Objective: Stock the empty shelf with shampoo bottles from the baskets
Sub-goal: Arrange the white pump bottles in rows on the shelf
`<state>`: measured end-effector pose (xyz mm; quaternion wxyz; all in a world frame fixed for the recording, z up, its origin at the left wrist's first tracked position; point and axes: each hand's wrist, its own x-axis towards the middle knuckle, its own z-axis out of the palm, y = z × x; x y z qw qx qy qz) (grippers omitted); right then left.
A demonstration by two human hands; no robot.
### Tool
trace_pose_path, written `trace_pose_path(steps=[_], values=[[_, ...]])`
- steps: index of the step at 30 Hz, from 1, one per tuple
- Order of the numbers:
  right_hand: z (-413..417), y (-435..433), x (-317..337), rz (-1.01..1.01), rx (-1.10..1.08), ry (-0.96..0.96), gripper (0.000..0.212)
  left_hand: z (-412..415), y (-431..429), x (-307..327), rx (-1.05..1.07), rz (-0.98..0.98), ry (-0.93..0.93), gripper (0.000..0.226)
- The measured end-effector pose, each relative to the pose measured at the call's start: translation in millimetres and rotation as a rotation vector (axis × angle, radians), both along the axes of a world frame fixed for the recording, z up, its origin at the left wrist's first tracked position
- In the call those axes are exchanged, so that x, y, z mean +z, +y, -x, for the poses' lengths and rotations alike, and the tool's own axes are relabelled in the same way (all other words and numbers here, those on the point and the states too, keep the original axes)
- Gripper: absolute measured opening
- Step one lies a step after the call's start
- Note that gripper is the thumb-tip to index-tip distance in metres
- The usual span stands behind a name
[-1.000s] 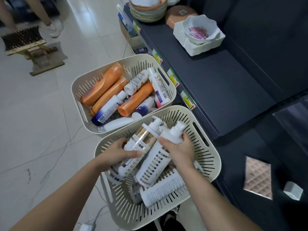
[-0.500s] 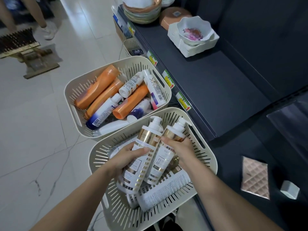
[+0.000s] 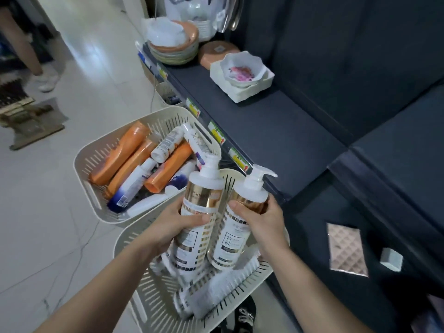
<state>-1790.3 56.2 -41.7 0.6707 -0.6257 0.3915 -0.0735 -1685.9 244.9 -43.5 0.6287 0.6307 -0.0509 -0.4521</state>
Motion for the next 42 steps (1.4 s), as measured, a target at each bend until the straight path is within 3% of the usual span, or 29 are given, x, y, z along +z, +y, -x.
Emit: trace_pose_path(steps=[5,8,13,18,26,38,42], values=[[25,-22,61,0.091,-0.082,-0.137,0.053,-7,-31,51,-0.098,0.100,-0.153,0.076],[44,-33,100,0.164,-0.096,-0.185,0.064,-5,-51,84,-0.147,0.169,-0.216,0.073],[86,-47,161,0.271,-0.159,-0.276,0.062,11,-86,142,-0.197,0.251,-0.313,0.090],[139,-63,216,0.375,-0.247,-0.301,0.067,46,-125,197,-0.332,0.369,-0.375,0.074],[251,-103,284,0.557,-0.417,-0.367,0.057,134,-193,273,-0.523,0.556,-0.490,0.061],[454,-158,329,0.697,-0.635,-0.289,0.067,312,-295,307,-0.611,0.642,-0.489,0.084],[510,-175,327,0.710,-0.679,-0.254,0.067,366,-323,308,-0.625,0.652,-0.454,0.082]])
